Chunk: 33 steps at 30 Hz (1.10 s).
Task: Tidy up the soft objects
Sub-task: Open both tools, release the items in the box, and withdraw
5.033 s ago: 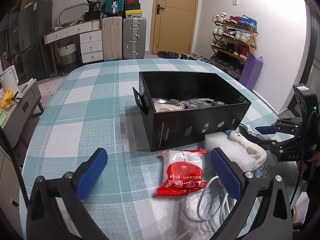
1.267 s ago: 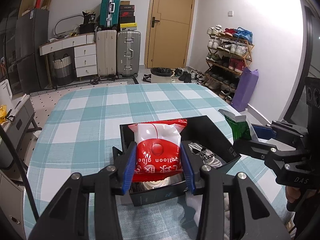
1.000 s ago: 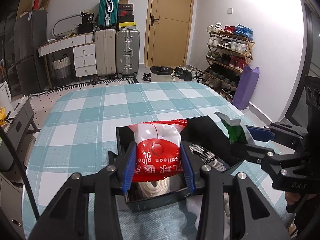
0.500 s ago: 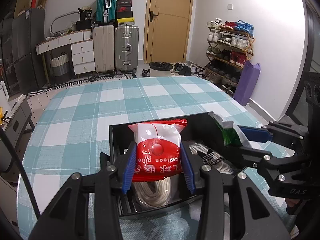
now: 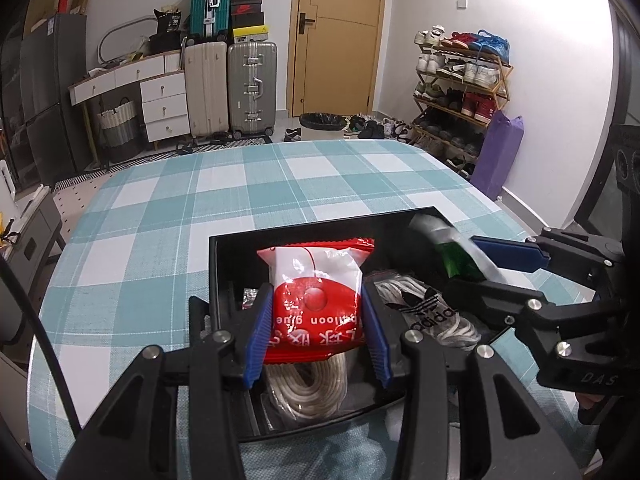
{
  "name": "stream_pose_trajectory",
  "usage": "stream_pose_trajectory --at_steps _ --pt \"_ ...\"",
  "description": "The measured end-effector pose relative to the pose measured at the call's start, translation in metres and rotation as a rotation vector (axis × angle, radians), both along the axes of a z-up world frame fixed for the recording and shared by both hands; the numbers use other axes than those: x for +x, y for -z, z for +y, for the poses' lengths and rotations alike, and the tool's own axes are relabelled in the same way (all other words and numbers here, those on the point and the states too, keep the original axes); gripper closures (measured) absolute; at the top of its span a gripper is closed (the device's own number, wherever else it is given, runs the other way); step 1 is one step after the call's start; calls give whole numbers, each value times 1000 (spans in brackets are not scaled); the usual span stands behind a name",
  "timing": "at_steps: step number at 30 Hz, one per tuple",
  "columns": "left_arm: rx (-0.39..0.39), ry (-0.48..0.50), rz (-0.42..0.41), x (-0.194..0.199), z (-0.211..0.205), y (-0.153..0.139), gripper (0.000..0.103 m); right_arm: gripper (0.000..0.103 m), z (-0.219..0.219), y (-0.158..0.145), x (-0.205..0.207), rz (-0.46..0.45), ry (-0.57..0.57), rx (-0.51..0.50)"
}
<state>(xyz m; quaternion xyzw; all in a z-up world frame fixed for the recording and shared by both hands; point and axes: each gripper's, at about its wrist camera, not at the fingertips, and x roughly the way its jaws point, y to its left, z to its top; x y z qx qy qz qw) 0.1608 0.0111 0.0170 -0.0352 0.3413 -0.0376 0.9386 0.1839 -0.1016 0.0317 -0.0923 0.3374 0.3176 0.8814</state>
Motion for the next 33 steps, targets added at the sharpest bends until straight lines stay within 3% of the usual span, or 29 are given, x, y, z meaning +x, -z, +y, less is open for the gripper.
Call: stream_pose_trajectory --at_steps 3,5,7,8,10,13,16,33 --pt "-18 8 10 0 1 -1 57 57 1 0 1 -13 15 -14" --pt "-22 12 8 -2 1 -3 40 51 -1 -2 -2 -29 19 -15" --pt "-23 13 -1 -7 0 -6 34 39 -5 -4 -3 -36 34 -20" --pt "-24 12 -2 -8 1 -8 26 36 -7 -5 -4 -40 40 -20" --pt "-52 11 -22 -15 3 -11 16 18 -13 -10 -9 -66 60 -10" --pt "-58 -14 -42 -25 6 -17 0 5 -24 -17 -16 -100 89 9" --pt "-36 -37 -62 -36 8 -20 0 1 -34 -22 -23 -103 105 30" --pt "-2 -47 -41 -83 8 -11 0 1 -57 -12 -61 -68 126 45"
